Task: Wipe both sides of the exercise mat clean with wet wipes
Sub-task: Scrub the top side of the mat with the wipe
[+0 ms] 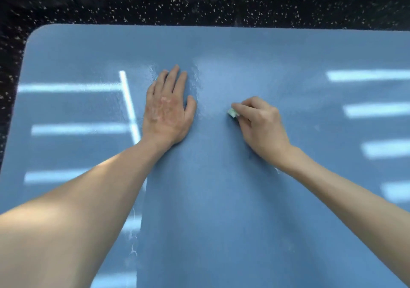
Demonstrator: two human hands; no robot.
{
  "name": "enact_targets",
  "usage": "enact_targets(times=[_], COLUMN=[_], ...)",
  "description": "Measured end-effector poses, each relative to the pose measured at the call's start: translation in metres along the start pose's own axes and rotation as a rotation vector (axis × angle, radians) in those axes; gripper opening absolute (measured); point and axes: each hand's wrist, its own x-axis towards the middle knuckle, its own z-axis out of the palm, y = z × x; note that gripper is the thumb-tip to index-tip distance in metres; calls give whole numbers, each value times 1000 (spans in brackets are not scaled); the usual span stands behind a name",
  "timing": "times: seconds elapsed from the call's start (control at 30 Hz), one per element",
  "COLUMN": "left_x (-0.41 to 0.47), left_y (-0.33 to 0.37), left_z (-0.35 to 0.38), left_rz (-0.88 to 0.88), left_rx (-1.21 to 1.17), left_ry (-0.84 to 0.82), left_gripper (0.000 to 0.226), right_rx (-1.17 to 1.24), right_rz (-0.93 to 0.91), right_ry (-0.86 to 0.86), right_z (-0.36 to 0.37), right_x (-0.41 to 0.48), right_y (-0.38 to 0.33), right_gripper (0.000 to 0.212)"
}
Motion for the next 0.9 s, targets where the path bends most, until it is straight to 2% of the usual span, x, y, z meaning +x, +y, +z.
enact_targets(times=[0.07, 0.13, 0.2, 0.33, 0.4, 0.5, 0.6, 0.67, 0.73, 0.83, 0.9], left_x=[1, 2, 3, 3, 3, 4, 4, 4, 6, 7, 7], left_y=[0, 0, 0, -1, 0, 2, 3, 3, 3, 3, 3], left_z=[-1, -2, -2, -1, -2, -2, -3, -3, -3, -4, -3], left_rz=[-7, -12, -14, -28, -33, -51, -83, -108, -126, -135, -135], left_rx=[-5, -1, 3, 16, 41, 70, 67, 78, 83, 98, 126], left_ry=[2, -2, 4, -25, -34, -35, -56, -72, -104, -122, -139], left_gripper=[57, 58, 58, 59, 60, 61, 61, 63, 65, 66, 67], right_rx=[10, 62, 95, 5, 25, 88, -17, -53, -45, -5, -67], right_rz=[-34, -171, -234, -78, -99, -252, -52, 26, -51, -204, -120], right_ry=[-58, -190, -282, -61, -96, -197, -29, 15, -3, -129, -48], right_z=[3, 0, -4, 10, 15, 8, 15, 21, 25, 21, 21], right_x=[-11, -40, -21, 56, 41, 30, 114, 144, 130, 119, 163], right_y=[-10, -27, -20, 7, -2, -8, 12, 20, 13, 16, 30], right_gripper=[20, 22, 21, 18, 22, 26, 20, 16, 19, 17, 12])
